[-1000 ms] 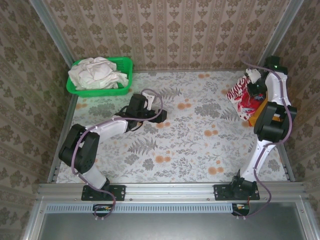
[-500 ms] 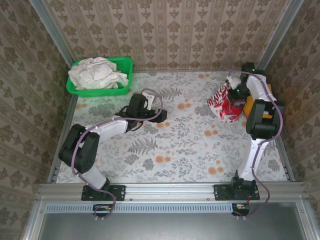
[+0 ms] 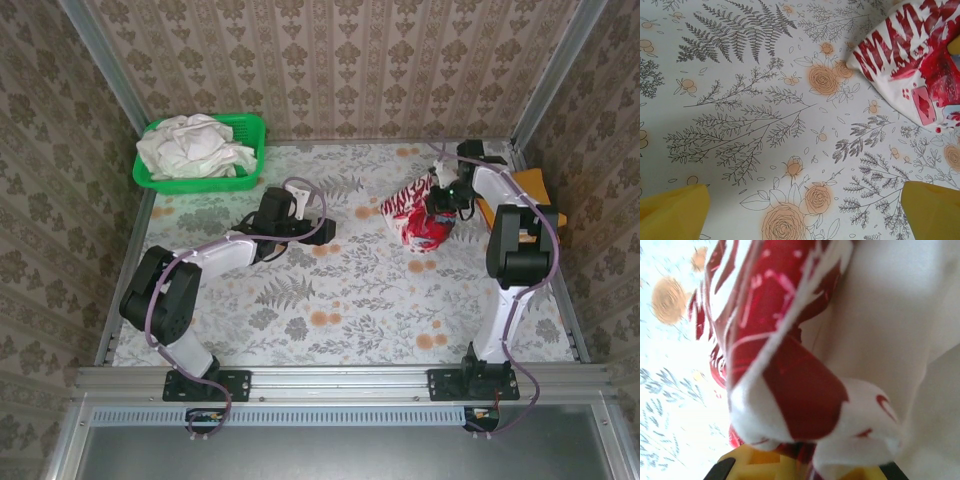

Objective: Fold and stack the t-shirts

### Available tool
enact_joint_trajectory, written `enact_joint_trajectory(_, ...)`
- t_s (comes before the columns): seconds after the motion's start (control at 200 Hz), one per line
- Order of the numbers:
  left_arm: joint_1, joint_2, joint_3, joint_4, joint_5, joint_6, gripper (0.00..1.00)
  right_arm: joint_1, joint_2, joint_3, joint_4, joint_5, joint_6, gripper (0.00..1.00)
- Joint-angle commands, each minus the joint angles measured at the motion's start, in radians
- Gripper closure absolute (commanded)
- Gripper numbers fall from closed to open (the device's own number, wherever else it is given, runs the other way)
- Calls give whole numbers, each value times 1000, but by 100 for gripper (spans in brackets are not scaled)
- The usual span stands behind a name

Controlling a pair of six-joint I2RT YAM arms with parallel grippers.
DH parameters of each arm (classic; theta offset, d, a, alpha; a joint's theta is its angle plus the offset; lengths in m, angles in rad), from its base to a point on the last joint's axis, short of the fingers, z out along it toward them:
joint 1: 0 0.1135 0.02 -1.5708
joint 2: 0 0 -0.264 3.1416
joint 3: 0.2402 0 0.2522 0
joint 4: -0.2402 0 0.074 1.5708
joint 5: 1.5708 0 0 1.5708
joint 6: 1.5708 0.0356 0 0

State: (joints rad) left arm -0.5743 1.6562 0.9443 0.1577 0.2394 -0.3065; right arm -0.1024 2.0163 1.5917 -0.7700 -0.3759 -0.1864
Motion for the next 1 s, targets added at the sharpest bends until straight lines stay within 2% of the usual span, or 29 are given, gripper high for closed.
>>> enact_joint_trajectory(0.0,4,10,20,4,8,-5,0,-41,-40,3,51,-49,95,100)
enact_joint_trajectory(0.23,1,33,29,26,23,-29,0,-138,-87,-83,127,23,259,100)
enact_joint_trajectory(0.315,-2,42,36,26,29,-29,0,-154,-76,-97,105,17,277,88)
enact_joint_trajectory(0.39,-3,47,42,23,33,-28,0,-164,-75,-122,103,49,319,87)
enact_joint_trajectory(0.525,-4,44,47,21,34,-27,0,-216,-132,-246,226,109,453,87)
enact_joint_trajectory(0.63,-6,40,43,20,33,-28,0,-247,-187,-322,297,133,497,85)
enact_joint_trajectory(0.66,-6,40,41,20,32,-27,0,-251,-199,-338,305,135,503,80)
enact_joint_trajectory(0.76,-8,44,38,25,32,-30,0,-260,-225,-371,308,129,500,47)
enact_joint_trajectory(0.835,-12,45,43,27,34,-32,0,-261,-256,-399,317,130,493,31)
enact_joint_trajectory(0.895,-16,47,46,28,34,-32,0,-261,-291,-427,329,132,491,23)
enact_joint_trajectory(0.995,-19,46,50,25,33,-29,0,-266,-352,-479,342,186,494,19)
